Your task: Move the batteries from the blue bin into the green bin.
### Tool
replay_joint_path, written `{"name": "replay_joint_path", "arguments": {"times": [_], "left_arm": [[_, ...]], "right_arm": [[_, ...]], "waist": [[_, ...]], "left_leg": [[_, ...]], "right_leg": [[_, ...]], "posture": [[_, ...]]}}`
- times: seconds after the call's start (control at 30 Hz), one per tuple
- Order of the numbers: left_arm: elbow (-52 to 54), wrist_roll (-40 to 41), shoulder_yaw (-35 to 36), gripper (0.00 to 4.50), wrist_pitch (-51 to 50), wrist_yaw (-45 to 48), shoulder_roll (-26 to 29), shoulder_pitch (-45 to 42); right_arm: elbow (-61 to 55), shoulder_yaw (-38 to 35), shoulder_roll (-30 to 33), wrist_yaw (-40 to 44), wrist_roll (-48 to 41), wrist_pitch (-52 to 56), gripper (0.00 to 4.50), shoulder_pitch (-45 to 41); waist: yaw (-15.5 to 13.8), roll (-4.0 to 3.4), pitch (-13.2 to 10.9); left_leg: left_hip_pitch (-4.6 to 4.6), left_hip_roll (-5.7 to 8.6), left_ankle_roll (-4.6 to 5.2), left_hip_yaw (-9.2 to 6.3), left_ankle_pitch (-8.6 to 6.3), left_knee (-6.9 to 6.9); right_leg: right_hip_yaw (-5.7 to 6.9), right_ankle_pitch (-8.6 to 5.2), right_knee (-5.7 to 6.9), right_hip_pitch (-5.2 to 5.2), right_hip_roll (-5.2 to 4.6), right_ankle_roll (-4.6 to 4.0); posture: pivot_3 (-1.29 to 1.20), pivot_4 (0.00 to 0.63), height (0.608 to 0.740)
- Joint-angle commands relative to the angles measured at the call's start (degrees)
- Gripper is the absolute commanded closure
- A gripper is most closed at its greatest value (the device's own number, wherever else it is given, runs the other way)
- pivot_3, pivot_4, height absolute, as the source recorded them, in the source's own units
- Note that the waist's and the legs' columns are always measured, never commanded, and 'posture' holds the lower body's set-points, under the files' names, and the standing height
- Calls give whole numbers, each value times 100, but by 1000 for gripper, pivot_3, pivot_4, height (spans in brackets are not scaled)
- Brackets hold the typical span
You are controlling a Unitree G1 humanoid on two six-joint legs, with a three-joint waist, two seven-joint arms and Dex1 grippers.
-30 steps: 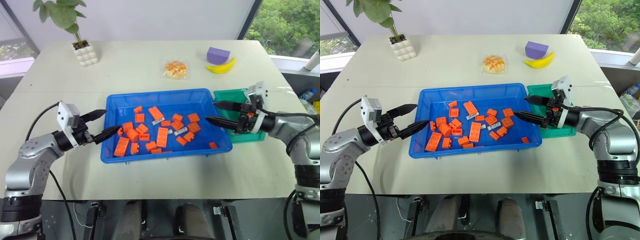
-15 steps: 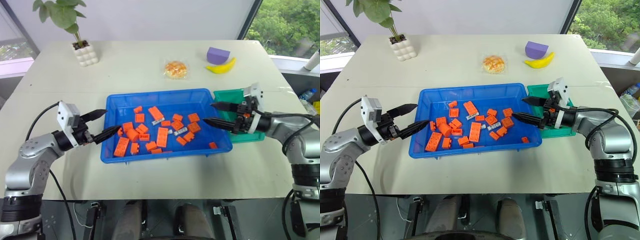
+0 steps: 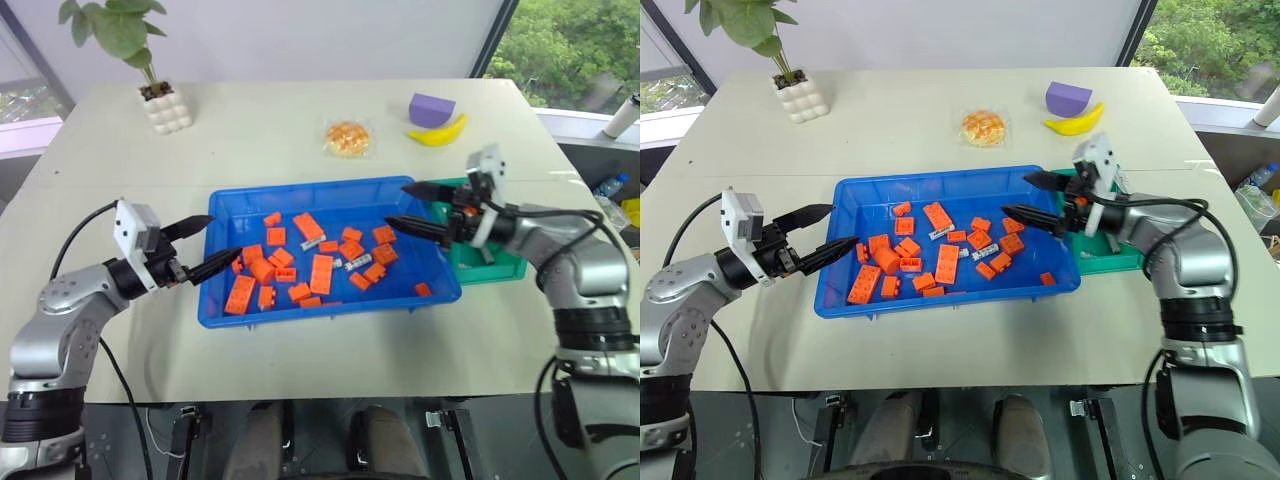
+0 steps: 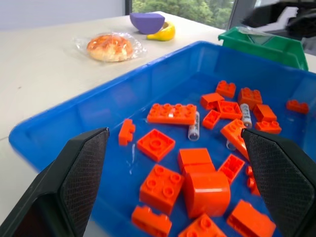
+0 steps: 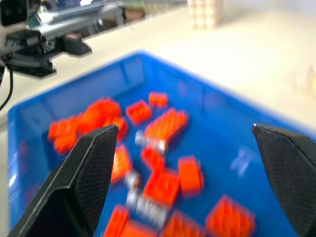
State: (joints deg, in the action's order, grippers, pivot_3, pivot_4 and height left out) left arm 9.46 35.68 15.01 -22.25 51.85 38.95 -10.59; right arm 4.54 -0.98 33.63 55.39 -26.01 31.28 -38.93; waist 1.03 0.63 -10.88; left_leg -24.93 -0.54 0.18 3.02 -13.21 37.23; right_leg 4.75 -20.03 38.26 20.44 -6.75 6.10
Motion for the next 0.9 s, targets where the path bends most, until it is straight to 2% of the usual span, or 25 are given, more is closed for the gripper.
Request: {"name": "replay_joint_path", "arguments": {"times": [0.03,0.2,0.43,0.63,0.9], "left_arm": [[295,47,227,0,43,-206,-4,-45],[694,212,276,0,-103,-376,-7,60],[1093,322,322,0,-263,-415,45,289],[1284,321,361,0,-165,-651,-121,403],[1403,224,238,0,-51,-874,-412,491]], "right_arm": [[59,430,-506,-733,498,42,50,-463],[155,680,-1279,-1538,678,746,50,-977],[332,870,-1957,-1964,663,1676,50,-1147],[338,893,-2129,-2203,689,2214,50,-1019],[865,1468,-2175,-2230,1280,1738,50,-1169]], "waist": [[-10,0,0],[-44,1,0],[-13,0,0],[-29,0,0],[-5,0,0]], "left_leg": [[0,0,0,0,0,0],[-1,8,0,-3,0,1],[-1,7,-1,-5,1,-2],[-1,8,-1,-5,1,-4],[-1,8,-1,-2,1,-7]], "right_leg": [[0,0,1,0,0,0],[0,0,4,-2,-5,0],[-1,0,7,1,-1,0],[-1,1,8,1,-2,-1],[-3,1,10,6,-1,-1]], "posture": [[0,150,739],[0,150,739],[0,150,739],[0,150,739],[0,150,739]]}}
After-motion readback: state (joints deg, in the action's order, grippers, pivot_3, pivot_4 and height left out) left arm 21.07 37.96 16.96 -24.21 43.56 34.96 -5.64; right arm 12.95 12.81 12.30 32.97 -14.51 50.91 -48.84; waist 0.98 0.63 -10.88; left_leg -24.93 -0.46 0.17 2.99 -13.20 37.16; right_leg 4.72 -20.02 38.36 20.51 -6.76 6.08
